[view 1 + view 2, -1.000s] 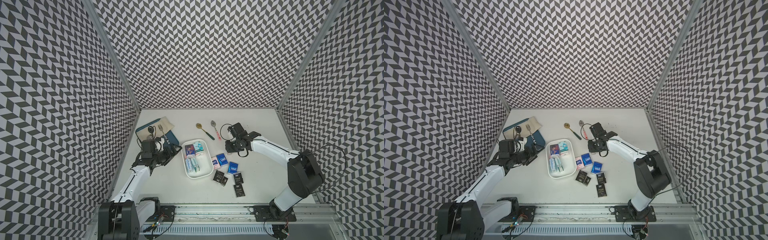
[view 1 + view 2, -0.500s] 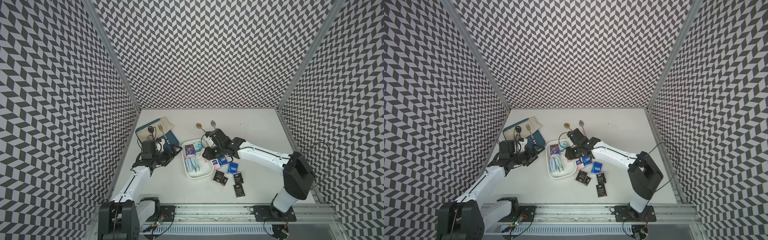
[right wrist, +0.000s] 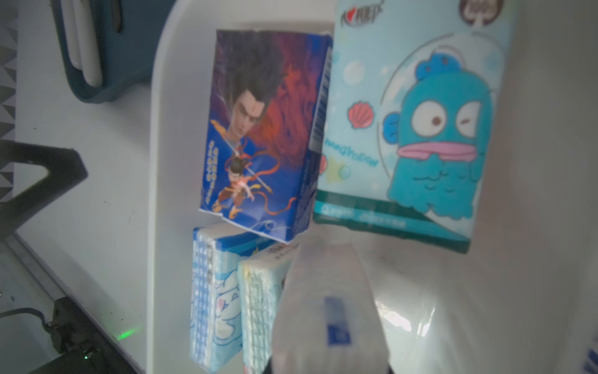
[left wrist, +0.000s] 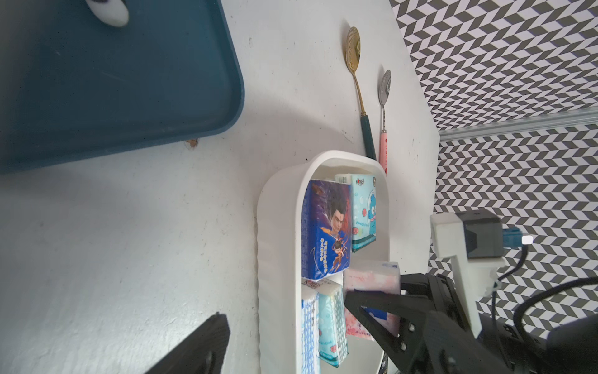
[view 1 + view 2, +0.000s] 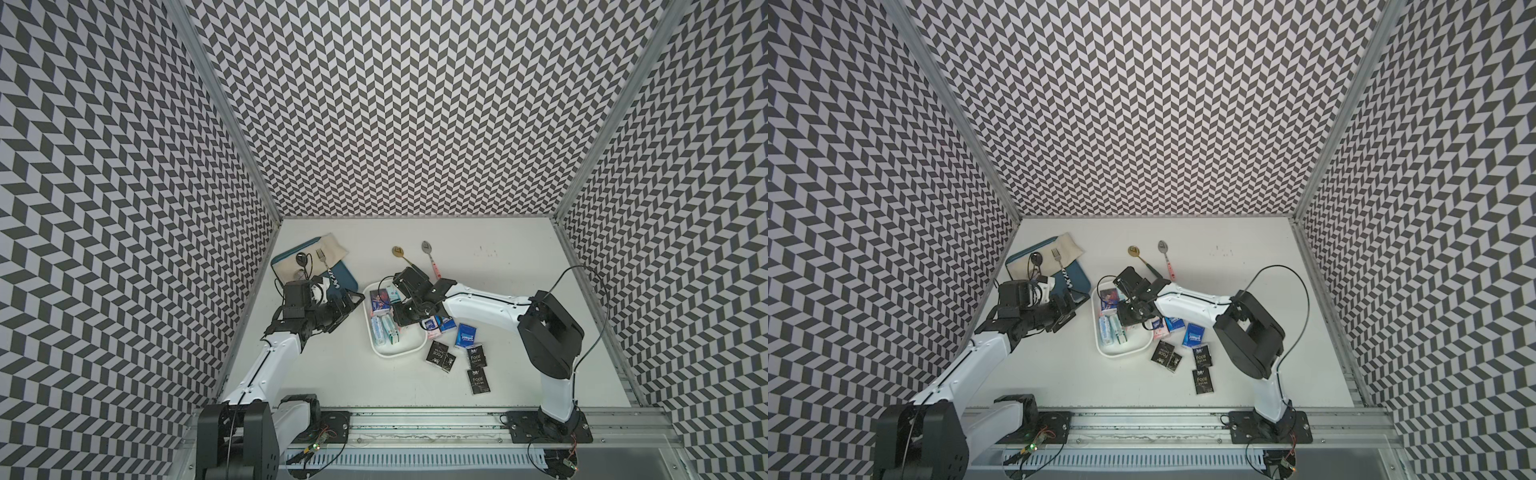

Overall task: Put the pocket tissues into the storage box
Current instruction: Place the pocket tissues in the storage box.

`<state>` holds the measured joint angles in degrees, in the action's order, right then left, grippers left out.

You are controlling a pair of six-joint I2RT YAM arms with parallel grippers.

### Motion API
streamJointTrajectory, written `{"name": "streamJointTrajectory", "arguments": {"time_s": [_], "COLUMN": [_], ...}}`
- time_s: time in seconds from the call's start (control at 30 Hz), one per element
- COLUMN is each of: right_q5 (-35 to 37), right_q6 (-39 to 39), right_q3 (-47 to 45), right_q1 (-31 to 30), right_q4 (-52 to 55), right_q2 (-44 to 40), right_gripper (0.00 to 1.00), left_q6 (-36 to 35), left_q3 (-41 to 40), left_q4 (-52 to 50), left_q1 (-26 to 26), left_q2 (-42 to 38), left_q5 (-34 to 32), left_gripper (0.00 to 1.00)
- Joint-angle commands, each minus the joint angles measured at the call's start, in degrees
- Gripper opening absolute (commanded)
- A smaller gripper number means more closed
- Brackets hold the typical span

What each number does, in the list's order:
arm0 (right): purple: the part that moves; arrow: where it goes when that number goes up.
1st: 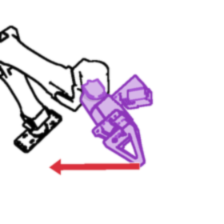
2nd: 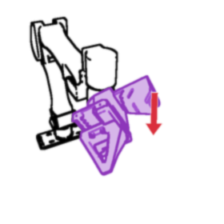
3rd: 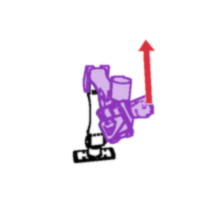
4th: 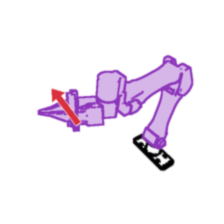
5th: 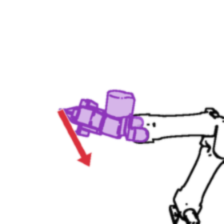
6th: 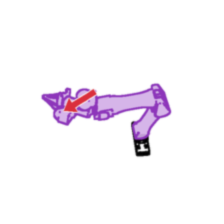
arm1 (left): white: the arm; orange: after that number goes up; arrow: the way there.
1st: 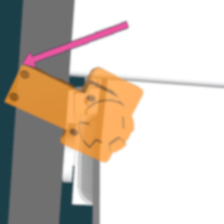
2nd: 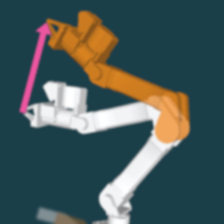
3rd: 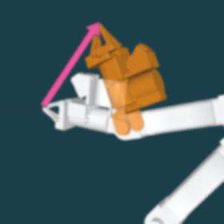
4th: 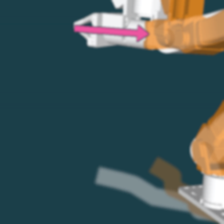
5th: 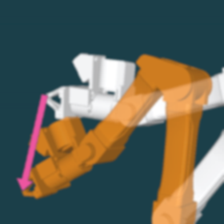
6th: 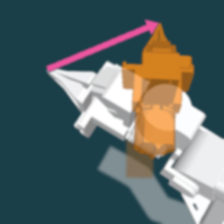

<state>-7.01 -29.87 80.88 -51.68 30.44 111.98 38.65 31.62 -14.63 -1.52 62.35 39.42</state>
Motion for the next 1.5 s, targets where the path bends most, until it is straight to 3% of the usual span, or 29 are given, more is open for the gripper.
{"name": "streamJointTrajectory", "arguments": {"time_s": [0.0, 0.23, 0.6, 0.8, 1.17, 1.47], "right_q5": [1.7, 2.0, 1.67, 0.39, 4.81, 5.4], "right_q6": [-1.43, -3.83, -4.8, -5.86, -3.92, 2.31], "right_q3": [1.64, 3.67, 4.73, 3.68, 5.92, 0.83], "right_q1": [-0.73, -1.28, -1.42, -1.45, -0.97, 5.54], "right_q4": [0.02, 0.01, 0.54, -0.1, 4.45, 5.34], "right_q2": [2.1, 4.46, 3.32, 0.67, -7.65, -15.46], "right_gripper": [0.21, 0.25, 0.44, 0.47, 0.53, 0.62], "left_q6": [-0.1, 0.33, 0.81, 0.96, 0.15, -1.82], "left_q3": [-0.15, -0.28, -0.31, -0.29, 0.01, 2.03], "left_q4": [0.88, 1.01, 1.01, 1.09, 0.33, -2.36], "left_q1": [-0.06, -0.06, -0.15, -0.15, -0.15, 0.02], "left_q2": [-0.91, -1.66, -2.32, -2.41, -2.76, -2.76], "left_q5": [1.01, 0.96, 0.96, 0.88, 0.74, 0.81], "left_gripper": [1.0, 1.0, 1.0, 1.0, 1.0, 1.0]}}
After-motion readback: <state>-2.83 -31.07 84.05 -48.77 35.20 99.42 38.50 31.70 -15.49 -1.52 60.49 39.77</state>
